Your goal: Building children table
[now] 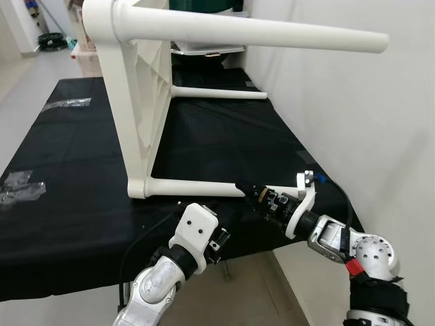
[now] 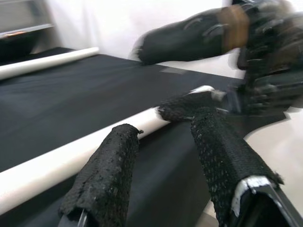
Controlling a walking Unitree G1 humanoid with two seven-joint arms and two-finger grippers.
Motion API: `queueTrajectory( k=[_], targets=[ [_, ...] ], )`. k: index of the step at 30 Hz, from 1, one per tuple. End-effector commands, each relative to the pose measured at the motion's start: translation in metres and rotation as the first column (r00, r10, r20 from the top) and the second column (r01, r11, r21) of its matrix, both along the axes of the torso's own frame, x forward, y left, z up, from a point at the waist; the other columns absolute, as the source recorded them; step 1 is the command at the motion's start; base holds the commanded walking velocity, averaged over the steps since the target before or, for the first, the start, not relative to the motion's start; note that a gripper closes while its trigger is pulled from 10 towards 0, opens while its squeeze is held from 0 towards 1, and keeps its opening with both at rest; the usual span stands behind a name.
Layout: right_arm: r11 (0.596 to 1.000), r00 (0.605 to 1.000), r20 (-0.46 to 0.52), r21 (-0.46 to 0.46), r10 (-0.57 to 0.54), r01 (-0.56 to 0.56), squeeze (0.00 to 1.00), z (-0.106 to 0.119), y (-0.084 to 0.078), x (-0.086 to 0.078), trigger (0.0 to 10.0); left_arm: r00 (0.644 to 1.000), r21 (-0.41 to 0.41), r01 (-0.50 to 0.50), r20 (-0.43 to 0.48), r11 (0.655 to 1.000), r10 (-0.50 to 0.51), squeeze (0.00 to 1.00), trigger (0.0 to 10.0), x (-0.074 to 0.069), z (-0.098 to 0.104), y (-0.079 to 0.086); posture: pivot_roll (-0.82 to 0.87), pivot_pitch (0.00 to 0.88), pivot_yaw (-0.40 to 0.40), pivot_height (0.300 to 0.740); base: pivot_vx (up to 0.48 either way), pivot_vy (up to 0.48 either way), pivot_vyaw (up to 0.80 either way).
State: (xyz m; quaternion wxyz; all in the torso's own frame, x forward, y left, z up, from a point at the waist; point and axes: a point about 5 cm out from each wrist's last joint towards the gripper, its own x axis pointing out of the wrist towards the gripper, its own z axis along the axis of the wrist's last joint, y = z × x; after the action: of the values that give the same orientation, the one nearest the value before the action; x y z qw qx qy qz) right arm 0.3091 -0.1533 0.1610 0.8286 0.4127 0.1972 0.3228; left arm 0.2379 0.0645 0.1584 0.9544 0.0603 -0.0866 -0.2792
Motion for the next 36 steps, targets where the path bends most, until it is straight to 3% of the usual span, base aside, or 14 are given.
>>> queueTrajectory(
  k=[1, 2, 4, 7, 8, 9, 11, 14, 17, 18, 20, 22, 25, 36],
  targets=[
    [0.971, 0.981, 0.168, -0.202, -0.096, 0.13, 0.0, 0.016, -0.007, 0.012, 10.0, 0.998, 0.003, -0.056, 0.001, 0.998, 0.056, 0.0, 10.0, 0.007, 0.0, 0.011, 0.07, 0.07, -0.063, 0.74, 0.0, 0.0, 0.0],
    [0.971, 0.981, 0.168, -0.202, -0.096, 0.13, 0.0, 0.016, -0.007, 0.012, 10.0, 0.998, 0.003, -0.056, 0.001, 0.998, 0.056, 0.0, 10.0, 0.007, 0.0, 0.011, 0.07, 0.07, -0.063, 0.74, 0.0, 0.0, 0.0],
    [0.856, 0.902, 0.397, -0.394, -0.171, 0.336, 0.0, 0.044, -0.015, 0.024, 10.0, 0.995, 0.008, -0.1, 0.009, 0.995, 0.1, 0.0, 10.0, 0.017, 0.002, 0.022, 0.07, 0.064, -0.059, 0.74, 0.0, 0.0, 0.0],
    [0.538, 0.697, 0.681, -0.509, -0.226, 0.672, 0.0, 0.082, -0.03, 0.038, 10.0, 0.995, 0.013, -0.103, 0.011, 0.995, 0.103, 0.0, 10.0, 0.037, 0.007, 0.039, 0.06, 0.058, -0.057, 0.74, 0.0, 0.0, 0.0],
    [0.538, 0.697, 0.681, -0.509, -0.226, 0.672, 0.0, 0.082, -0.03, 0.038, 10.0, 0.995, 0.013, -0.103, 0.011, 0.995, 0.103, 0.0, 10.0, 0.037, 0.007, 0.039, 0.06, 0.058, -0.057, 0.74, 0.0, 0.0, 0.0],
    [0.472, 0.643, 0.737, -0.501, -0.206, 0.726, 0.0, 0.089, -0.03, 0.038, 10.0, 0.995, 0.004, -0.1, 0.007, 0.995, 0.1, 0.0, 10.0, 0.042, 0.009, 0.042, 0.06, 0.053, -0.057, 0.74, 0.0, 0.0, 0.0],
    [0.423, 0.585, 0.792, -0.475, -0.177, 0.772, 0.0, 0.098, -0.029, 0.034, 10.0, 0.996, 0.007, -0.089, 0.022, 0.996, 0.088, 0.0, 10.0, 0.048, 0.013, 0.045, 0.06, 0.045, -0.052, 0.74, 0.0, 0.0, 0.0],
    [0.384, 0.538, 0.826, -0.448, -0.165, 0.807, 0.0, 0.102, -0.028, 0.029, 10.0, 0.995, 0.015, -0.09, 0.043, 0.996, 0.089, 0.0, 10.0, 0.054, 0.017, 0.048, 0.06, 0.042, -0.052, 0.74, 0.0, 0.0, 0.0],
    [0.437, 0.561, 0.819, -0.462, -0.124, 0.771, 0.0, 0.091, -0.013, 0.023, 10.0, 0.989, 0.025, -0.118, 0.088, 0.993, 0.116, 0.0, 10.0, 0.061, 0.027, 0.049, 0.05, 0.035, -0.047, 0.74, 0.0, 0.0, 0.0],
    [0.486, 0.6, 0.788, -0.474, -0.137, 0.734, 0.0, 0.08, -0.006, 0.019, 10.0, 0.987, 0.018, -0.129, 0.103, 0.991, 0.126, 0.0, 10.0, 0.063, 0.031, 0.048, 0.05, 0.03, -0.046, 0.74, 0.0, 0.0, 0.0],
    [0.493, 0.616, 0.777, -0.487, -0.134, 0.721, 0.0, 0.068, -0.001, 0.015, 10.0, 0.984, 0.013, -0.141, 0.113, 0.99, 0.138, 0.0, 10.0, 0.065, 0.034, 0.048, 0.06, 0.023, -0.051, 0.74, 0.0, 0.0, 0.0],
    [0.474, 0.641, 0.752, -0.515, -0.151, 0.715, 0.0, 0.049, 0.003, 0.012, 10.0, 0.978, 0.005, -0.169, 0.125, 0.986, 0.167, 0.0, 10.0, 0.068, 0.037, 0.049, 0.06, 0.022, -0.048, 0.74, 0.0, 0.0, 0.0],
    [0.442, 0.619, 0.769, -0.506, -0.157, 0.741, 0.0, 0.043, 0.004, 0.012, 10.0, 0.976, 0.003, -0.173, 0.133, 0.985, 0.171, 0.0, 10.0, 0.07, 0.037, 0.049, 0.06, 0.016, -0.045, 0.74, 0.0, 0.0, 0.0],
    [0.426, 0.621, 0.763, -0.508, -0.181, 0.749, 0.0, 0.038, 0.002, 0.014, 10.0, 0.979, 0.04, -0.151, 0.147, 0.988, 0.143, 0.0, 10.0, 0.071, 0.031, 0.046, 0.06, 0.001, -0.044, 0.74, 0.231, 0.0, 0.0]
  ],
)
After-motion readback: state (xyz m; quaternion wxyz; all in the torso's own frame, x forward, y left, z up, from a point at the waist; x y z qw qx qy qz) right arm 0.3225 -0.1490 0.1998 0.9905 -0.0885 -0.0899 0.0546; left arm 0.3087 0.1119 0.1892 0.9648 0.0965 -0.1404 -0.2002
